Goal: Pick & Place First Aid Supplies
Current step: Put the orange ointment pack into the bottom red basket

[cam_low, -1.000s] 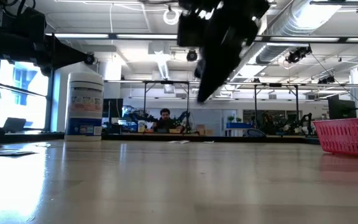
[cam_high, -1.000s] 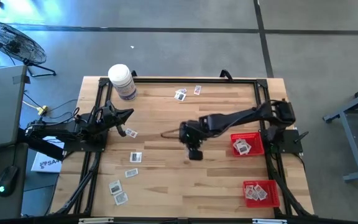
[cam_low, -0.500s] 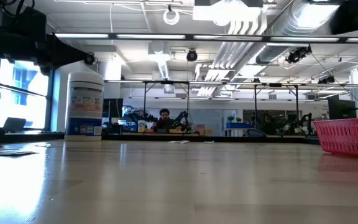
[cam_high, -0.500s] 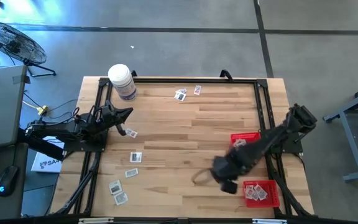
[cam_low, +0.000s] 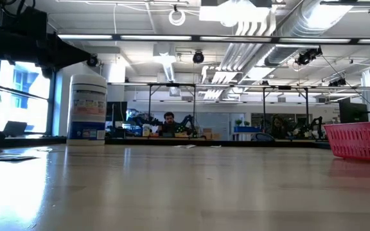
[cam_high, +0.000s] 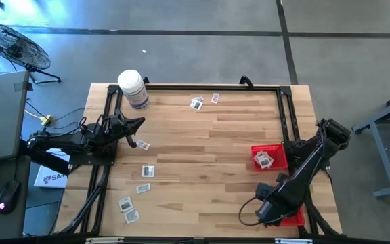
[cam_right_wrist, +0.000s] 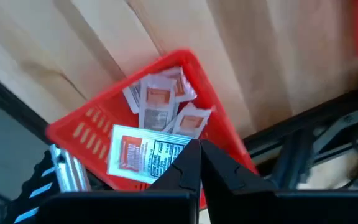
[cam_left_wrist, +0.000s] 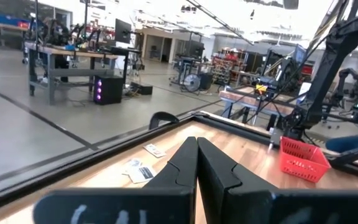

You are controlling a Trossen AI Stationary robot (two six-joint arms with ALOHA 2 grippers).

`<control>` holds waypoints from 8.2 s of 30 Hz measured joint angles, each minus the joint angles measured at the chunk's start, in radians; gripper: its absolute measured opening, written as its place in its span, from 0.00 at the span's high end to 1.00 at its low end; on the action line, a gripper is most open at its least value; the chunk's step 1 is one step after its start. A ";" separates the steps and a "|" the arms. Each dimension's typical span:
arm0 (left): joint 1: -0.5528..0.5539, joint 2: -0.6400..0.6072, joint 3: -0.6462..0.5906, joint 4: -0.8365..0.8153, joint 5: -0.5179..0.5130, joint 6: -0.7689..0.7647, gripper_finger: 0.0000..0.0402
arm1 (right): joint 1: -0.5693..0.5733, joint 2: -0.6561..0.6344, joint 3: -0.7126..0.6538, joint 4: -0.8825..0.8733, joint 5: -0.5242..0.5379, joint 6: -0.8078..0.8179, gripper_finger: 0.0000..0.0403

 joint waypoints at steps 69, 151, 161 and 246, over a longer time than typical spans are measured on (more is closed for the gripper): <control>0.000 0.000 0.000 -0.041 -0.144 -0.005 1.00 | -1.434 0.469 0.241 0.718 0.465 -0.897 1.00; -0.001 1.585 0.353 0.579 0.681 -0.075 1.00 | -0.555 0.460 0.269 0.712 0.499 -1.196 0.66; -0.044 1.755 0.475 0.561 0.773 -0.024 1.00 | -0.524 0.460 0.269 0.660 0.502 -1.130 0.64; -0.059 1.195 0.503 -0.135 0.326 0.013 1.00 | -0.600 0.592 0.181 1.140 0.717 -0.630 0.99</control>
